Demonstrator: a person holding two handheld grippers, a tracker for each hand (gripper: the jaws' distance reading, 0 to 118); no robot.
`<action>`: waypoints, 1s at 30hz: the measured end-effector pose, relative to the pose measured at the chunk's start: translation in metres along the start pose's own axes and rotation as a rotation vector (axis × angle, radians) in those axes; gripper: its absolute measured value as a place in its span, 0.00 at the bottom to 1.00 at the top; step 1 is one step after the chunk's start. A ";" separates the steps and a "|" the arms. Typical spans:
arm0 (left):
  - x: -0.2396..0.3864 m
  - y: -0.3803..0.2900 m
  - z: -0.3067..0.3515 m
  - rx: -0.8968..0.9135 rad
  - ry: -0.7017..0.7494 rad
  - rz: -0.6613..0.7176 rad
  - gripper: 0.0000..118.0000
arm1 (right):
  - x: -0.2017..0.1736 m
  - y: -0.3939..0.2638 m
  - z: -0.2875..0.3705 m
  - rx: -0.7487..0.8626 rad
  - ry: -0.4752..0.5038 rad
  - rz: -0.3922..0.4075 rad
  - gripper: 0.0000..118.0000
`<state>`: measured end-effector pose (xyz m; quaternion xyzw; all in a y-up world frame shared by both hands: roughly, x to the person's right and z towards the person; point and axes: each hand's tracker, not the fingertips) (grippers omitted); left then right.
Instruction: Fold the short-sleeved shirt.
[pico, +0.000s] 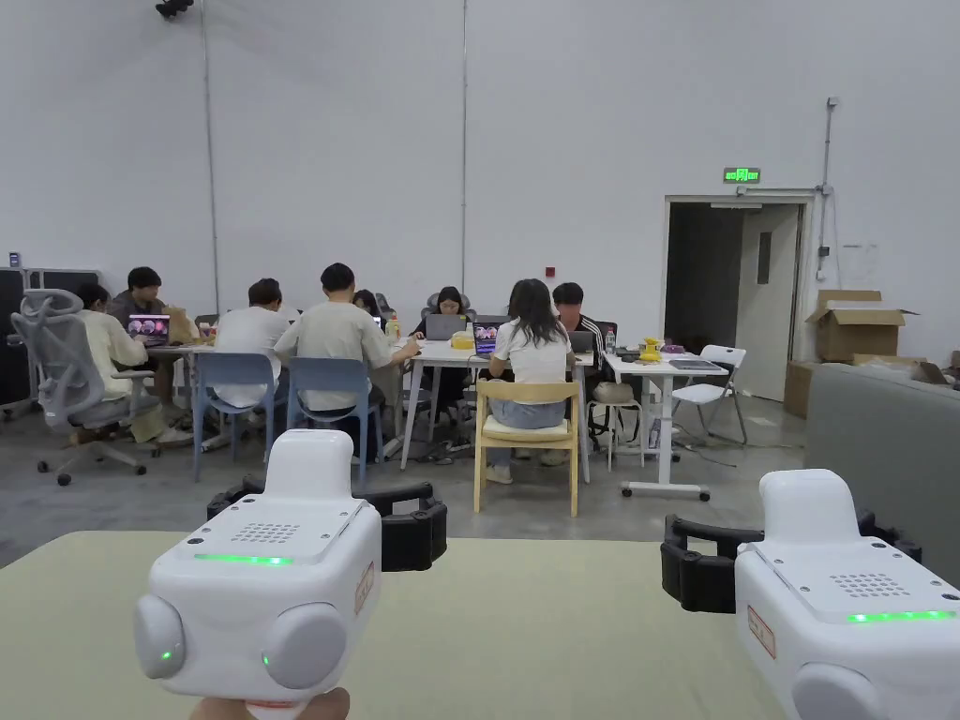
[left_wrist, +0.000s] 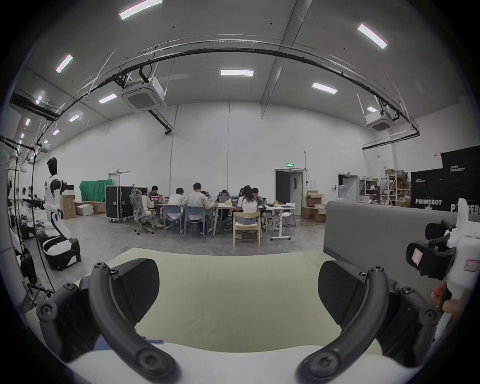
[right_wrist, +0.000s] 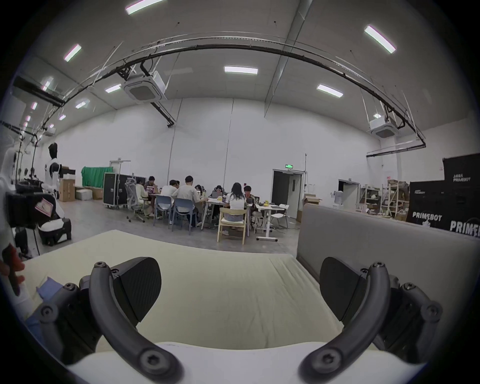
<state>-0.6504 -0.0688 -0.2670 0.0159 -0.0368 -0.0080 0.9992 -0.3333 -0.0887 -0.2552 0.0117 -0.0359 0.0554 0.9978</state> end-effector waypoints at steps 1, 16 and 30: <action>0.001 0.001 0.000 0.001 0.004 -0.001 1.00 | 0.000 0.000 0.001 0.008 -0.001 0.001 1.00; 0.004 -0.007 -0.005 -0.025 0.059 -0.074 0.98 | 0.013 -0.015 -0.005 -0.014 0.033 -0.013 0.96; -0.039 -0.033 0.012 -0.083 0.119 -0.026 0.00 | -0.005 -0.036 -0.004 -0.066 0.167 -0.064 0.03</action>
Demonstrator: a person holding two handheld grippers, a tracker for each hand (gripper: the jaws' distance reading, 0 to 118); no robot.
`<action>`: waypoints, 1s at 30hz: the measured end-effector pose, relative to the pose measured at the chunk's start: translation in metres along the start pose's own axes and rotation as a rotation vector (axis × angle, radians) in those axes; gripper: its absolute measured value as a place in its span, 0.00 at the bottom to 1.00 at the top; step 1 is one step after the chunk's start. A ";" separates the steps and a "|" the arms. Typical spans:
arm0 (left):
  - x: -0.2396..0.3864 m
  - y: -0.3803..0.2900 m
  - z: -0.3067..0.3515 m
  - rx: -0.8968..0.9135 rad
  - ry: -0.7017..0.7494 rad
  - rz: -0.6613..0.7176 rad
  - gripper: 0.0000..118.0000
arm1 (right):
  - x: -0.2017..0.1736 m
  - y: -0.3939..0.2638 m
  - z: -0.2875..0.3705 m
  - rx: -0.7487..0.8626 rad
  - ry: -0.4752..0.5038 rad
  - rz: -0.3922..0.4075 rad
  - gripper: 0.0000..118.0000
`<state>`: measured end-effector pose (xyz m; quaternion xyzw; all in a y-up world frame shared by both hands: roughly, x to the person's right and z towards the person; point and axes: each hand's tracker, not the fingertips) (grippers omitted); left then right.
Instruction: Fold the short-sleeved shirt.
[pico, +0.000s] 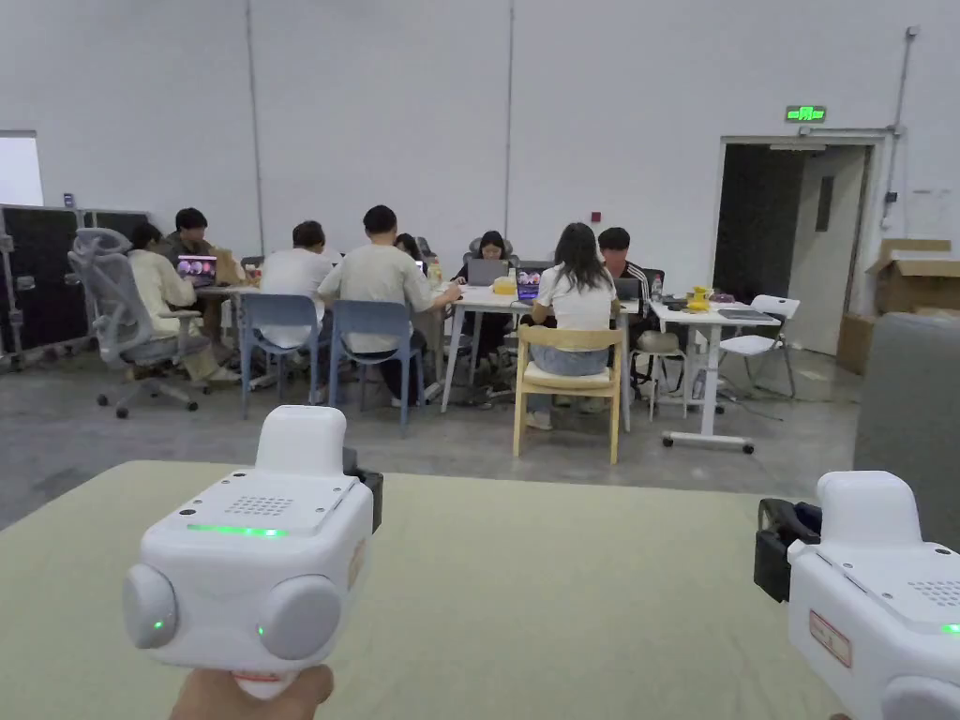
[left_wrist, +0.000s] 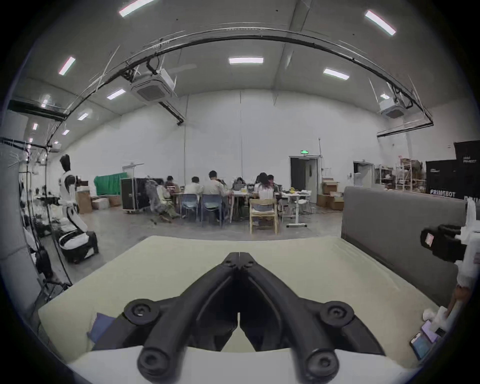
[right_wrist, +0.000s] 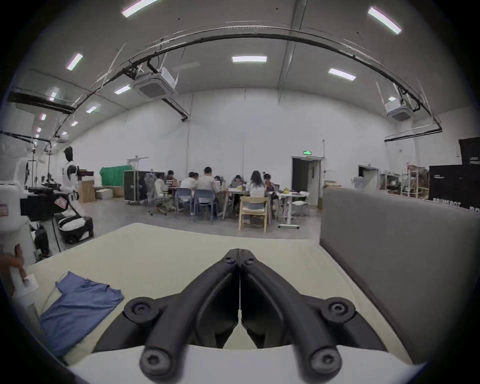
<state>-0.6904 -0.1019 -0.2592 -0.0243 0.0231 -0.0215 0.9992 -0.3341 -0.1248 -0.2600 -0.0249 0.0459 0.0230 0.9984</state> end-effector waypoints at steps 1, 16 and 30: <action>-0.013 -0.002 0.008 0.007 0.032 -0.013 0.00 | -0.010 -0.002 -0.001 -0.003 0.031 0.003 0.03; -0.254 -0.060 0.169 -0.215 0.557 -0.047 0.00 | -0.317 -0.048 -0.020 -0.104 0.600 0.035 0.03; -0.267 -0.167 0.056 -0.519 0.245 0.215 0.79 | -0.306 -0.085 -0.071 -0.233 0.598 0.047 0.03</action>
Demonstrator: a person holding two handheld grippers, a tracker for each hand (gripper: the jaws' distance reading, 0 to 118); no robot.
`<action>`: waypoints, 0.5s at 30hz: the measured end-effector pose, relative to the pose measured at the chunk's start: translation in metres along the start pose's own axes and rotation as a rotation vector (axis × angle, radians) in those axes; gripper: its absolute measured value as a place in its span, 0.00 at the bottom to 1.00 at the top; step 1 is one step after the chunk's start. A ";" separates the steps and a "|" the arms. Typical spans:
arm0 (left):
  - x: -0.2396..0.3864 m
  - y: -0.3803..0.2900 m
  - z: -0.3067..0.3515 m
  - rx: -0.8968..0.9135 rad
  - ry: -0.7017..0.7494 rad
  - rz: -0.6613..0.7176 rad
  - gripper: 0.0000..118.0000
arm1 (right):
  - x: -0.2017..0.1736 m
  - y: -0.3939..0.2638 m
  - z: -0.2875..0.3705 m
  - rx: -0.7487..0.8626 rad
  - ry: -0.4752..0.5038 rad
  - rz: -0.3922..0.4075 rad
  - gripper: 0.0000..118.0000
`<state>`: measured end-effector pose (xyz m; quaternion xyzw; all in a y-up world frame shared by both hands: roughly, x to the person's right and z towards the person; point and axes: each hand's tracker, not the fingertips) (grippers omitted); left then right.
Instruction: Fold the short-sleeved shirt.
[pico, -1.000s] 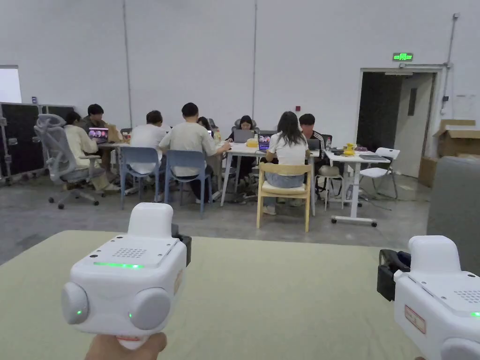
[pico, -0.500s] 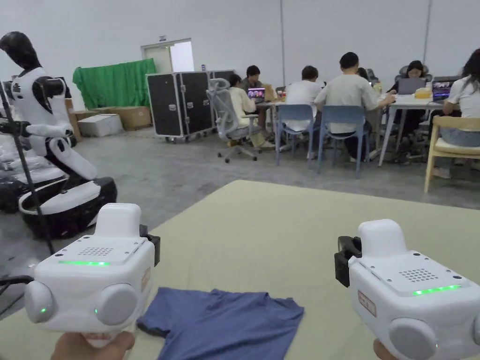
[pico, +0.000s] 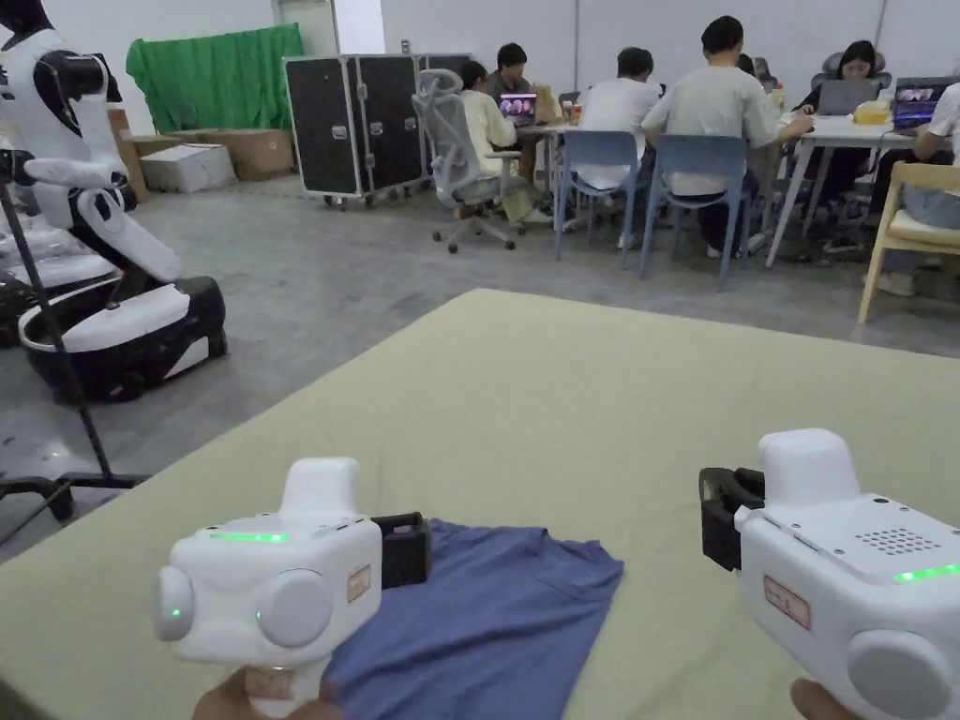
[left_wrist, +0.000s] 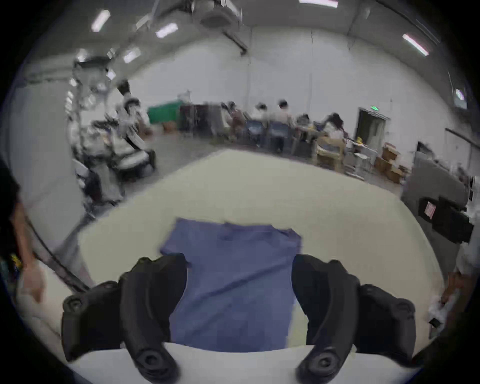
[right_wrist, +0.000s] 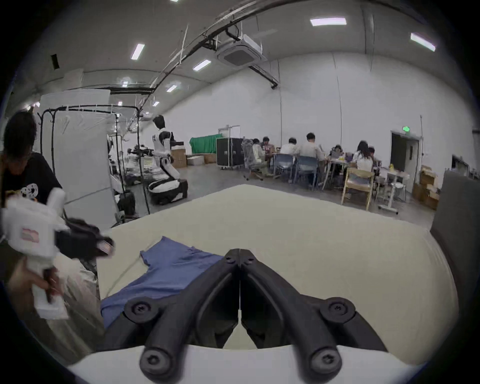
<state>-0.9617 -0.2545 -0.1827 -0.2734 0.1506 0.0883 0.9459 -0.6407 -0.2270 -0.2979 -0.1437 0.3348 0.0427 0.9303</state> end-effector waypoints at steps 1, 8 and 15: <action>0.008 -0.005 -0.022 -0.046 -0.012 -0.011 0.79 | 0.009 -0.004 -0.005 -0.019 0.008 -0.017 0.03; 0.086 -0.041 -0.193 -0.260 -0.026 -0.177 0.79 | 0.069 -0.053 -0.059 -0.157 -0.075 0.009 0.03; 0.115 -0.090 -0.284 -0.348 -0.050 -0.286 0.78 | 0.103 -0.109 -0.093 -0.289 -0.055 -0.041 0.03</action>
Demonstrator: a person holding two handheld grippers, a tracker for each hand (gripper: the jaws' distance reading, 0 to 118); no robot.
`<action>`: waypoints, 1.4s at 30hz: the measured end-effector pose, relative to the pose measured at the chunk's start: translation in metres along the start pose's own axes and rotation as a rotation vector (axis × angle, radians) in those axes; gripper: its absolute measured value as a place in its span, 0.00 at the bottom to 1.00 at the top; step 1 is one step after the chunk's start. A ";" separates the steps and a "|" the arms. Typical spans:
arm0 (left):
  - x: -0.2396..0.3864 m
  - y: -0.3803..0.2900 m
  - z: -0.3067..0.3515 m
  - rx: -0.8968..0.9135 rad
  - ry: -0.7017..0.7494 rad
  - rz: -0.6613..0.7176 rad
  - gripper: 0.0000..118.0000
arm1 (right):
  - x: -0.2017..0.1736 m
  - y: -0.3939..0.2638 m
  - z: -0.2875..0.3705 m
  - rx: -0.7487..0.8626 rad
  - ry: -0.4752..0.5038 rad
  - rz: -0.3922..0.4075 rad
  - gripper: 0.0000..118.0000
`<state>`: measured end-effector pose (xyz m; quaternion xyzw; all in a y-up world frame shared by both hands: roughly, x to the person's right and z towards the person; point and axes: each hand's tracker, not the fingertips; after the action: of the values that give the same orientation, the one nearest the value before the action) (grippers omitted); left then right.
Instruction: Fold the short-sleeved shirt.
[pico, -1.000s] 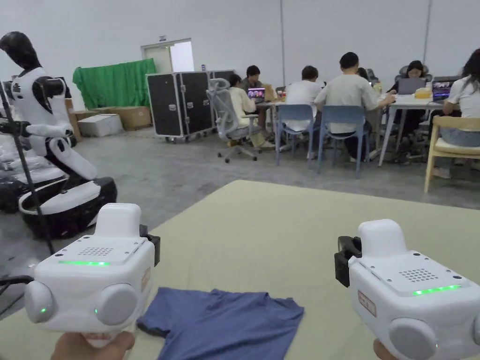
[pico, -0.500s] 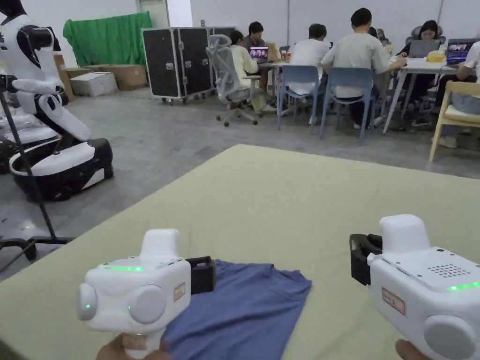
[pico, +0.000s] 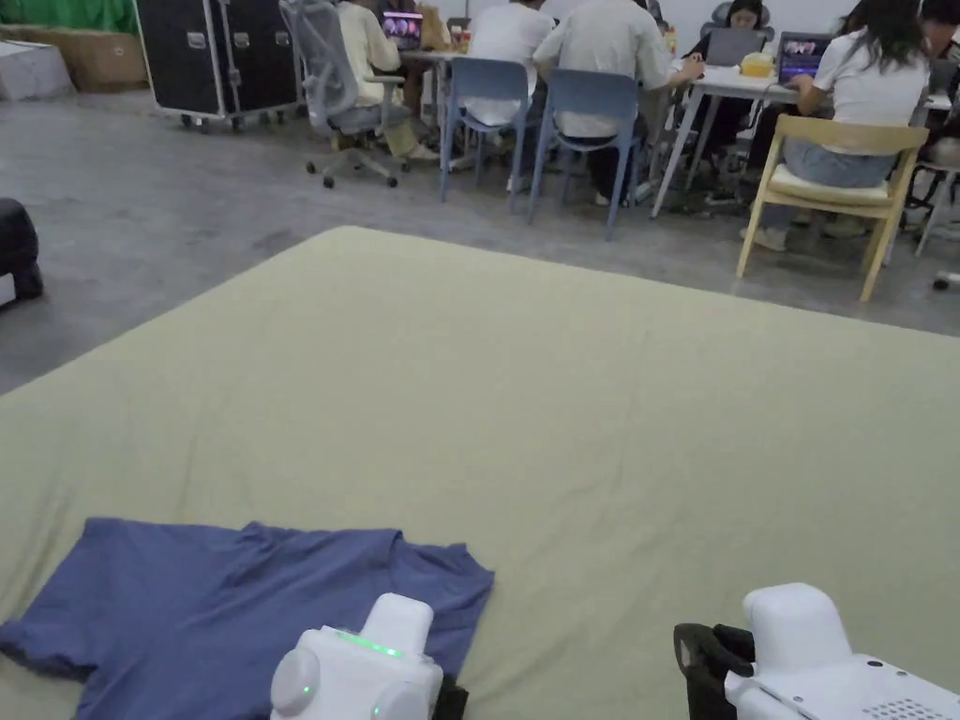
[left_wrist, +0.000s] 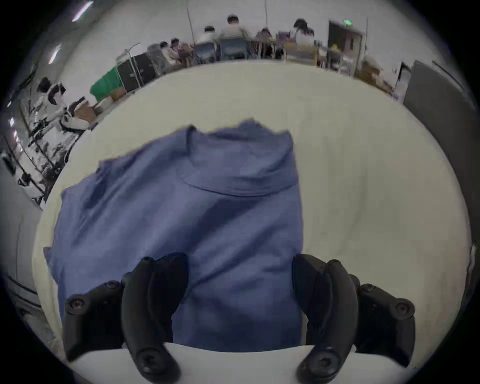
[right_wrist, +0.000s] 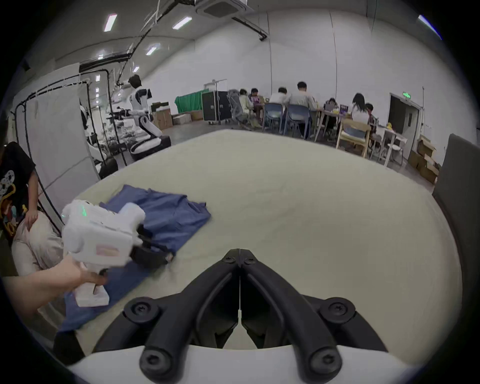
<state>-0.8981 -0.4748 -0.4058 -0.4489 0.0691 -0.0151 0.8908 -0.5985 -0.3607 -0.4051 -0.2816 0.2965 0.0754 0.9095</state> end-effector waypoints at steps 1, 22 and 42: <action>-0.005 0.003 0.010 0.007 -0.004 0.014 0.73 | 0.003 -0.006 -0.001 -0.008 0.012 -0.012 0.03; 0.192 0.137 0.150 0.276 -0.323 -0.163 0.03 | 0.133 -0.074 0.267 0.181 -0.291 -0.240 0.03; 0.620 -0.144 0.213 -0.056 -0.854 -1.290 0.03 | 0.209 -0.197 0.458 0.192 -0.673 -0.436 0.03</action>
<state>-0.2500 -0.4460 -0.2336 -0.3897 -0.5552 -0.3547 0.6435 -0.1412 -0.2751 -0.1300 -0.2113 -0.0784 -0.0595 0.9725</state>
